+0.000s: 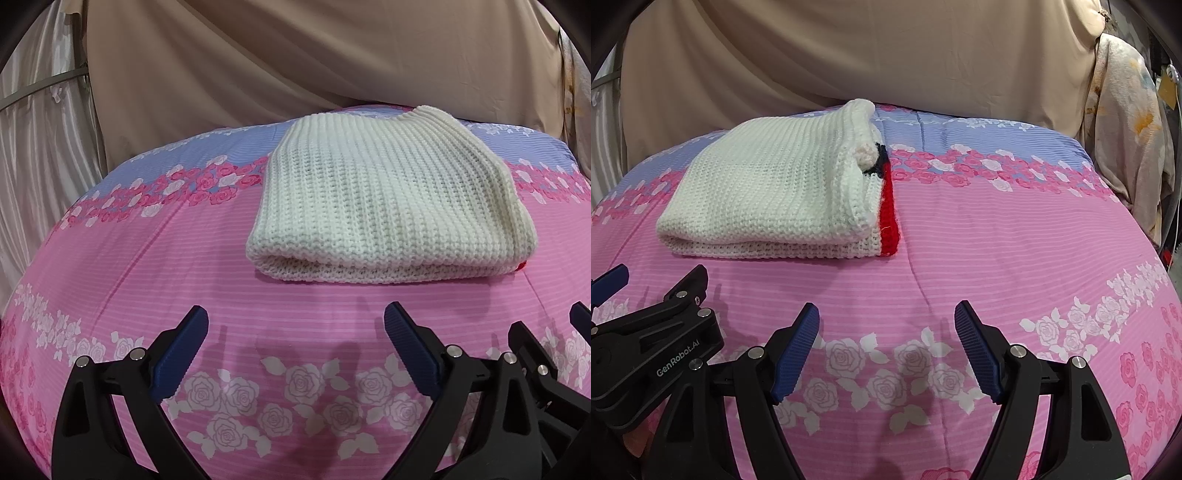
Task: Fold small clothes
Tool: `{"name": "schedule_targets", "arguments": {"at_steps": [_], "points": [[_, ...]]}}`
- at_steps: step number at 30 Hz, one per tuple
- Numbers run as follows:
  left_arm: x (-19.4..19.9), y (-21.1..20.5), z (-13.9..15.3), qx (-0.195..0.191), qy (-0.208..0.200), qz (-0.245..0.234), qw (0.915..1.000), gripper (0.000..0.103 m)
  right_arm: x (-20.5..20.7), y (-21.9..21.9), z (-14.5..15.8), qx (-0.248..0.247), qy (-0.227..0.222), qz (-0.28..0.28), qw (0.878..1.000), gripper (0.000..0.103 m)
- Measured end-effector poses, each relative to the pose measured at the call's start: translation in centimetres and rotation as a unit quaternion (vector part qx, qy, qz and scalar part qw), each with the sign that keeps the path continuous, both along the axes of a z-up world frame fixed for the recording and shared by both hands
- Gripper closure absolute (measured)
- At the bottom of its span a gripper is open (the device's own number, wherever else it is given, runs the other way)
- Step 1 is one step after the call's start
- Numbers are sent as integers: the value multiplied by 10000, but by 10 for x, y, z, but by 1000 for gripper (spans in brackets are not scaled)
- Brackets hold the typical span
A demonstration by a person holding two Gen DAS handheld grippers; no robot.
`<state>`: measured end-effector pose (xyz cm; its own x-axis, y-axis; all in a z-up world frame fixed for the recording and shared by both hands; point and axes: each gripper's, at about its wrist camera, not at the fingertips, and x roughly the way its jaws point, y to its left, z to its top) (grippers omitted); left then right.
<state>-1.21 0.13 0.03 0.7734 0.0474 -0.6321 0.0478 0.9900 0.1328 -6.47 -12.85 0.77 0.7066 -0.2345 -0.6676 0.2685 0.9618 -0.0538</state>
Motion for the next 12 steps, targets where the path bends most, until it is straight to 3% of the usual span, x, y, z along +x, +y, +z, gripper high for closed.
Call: {"name": "schedule_targets", "arguments": {"at_steps": [12], "points": [[-4, -2, 2, 49, -99, -16, 9999, 14, -1, 0, 1, -90, -15, 17, 10000, 30]]}}
